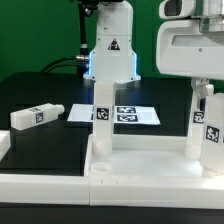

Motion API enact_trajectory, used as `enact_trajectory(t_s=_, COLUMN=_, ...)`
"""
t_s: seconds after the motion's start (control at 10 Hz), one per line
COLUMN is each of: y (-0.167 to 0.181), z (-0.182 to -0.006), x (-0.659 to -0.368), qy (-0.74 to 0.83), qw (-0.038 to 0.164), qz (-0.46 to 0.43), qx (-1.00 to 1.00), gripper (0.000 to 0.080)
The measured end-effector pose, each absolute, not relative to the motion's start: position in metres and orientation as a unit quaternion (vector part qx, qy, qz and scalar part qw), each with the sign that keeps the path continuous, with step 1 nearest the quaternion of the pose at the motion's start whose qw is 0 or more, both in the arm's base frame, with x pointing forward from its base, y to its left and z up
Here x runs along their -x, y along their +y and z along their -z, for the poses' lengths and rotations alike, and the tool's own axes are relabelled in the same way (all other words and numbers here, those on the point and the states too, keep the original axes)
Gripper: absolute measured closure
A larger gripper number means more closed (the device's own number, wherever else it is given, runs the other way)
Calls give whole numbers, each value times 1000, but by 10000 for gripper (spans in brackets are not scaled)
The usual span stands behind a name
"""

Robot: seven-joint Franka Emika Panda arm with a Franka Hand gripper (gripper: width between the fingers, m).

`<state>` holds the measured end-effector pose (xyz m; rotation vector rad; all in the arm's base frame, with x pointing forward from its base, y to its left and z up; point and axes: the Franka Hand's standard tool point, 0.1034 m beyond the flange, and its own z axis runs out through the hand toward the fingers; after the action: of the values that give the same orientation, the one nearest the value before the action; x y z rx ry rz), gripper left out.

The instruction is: Assemble desk

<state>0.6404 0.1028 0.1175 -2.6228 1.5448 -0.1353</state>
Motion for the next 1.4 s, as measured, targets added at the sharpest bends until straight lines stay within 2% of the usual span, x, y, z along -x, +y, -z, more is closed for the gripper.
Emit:
enact_trajectory(t_s=0.3, y=116, z=-116, x=-638, qy=751, qw=65, qz=26, qx=656, gripper=514)
enact_trajectory(t_s=0.5, y=115, z=-116, x=-637, qy=766, qw=68, qz=25, qx=639, gripper=514)
enact_trajectory(t_s=0.6, y=114, z=-117, x=-636, qy=726, qw=59, qz=27, qx=685, gripper=514)
enact_trajectory(t_s=0.7, y=112, z=-117, x=-636, qy=668, qw=50, qz=25, qx=742, gripper=438)
enact_trajectory(t_s=0.8, y=111, z=-118, x=-636, qy=610, qw=48, qz=30, qx=790, gripper=438)
enact_trajectory(t_s=0.9, y=113, z=-117, x=-636, qy=527, qw=45, qz=33, qx=848, gripper=242)
enact_trajectory(t_s=1.0, y=115, z=-117, x=-635, qy=470, qw=44, qz=35, qx=881, gripper=170)
enact_trajectory(t_s=1.4, y=112, z=-117, x=-636, qy=367, qw=36, qz=42, qx=929, gripper=151)
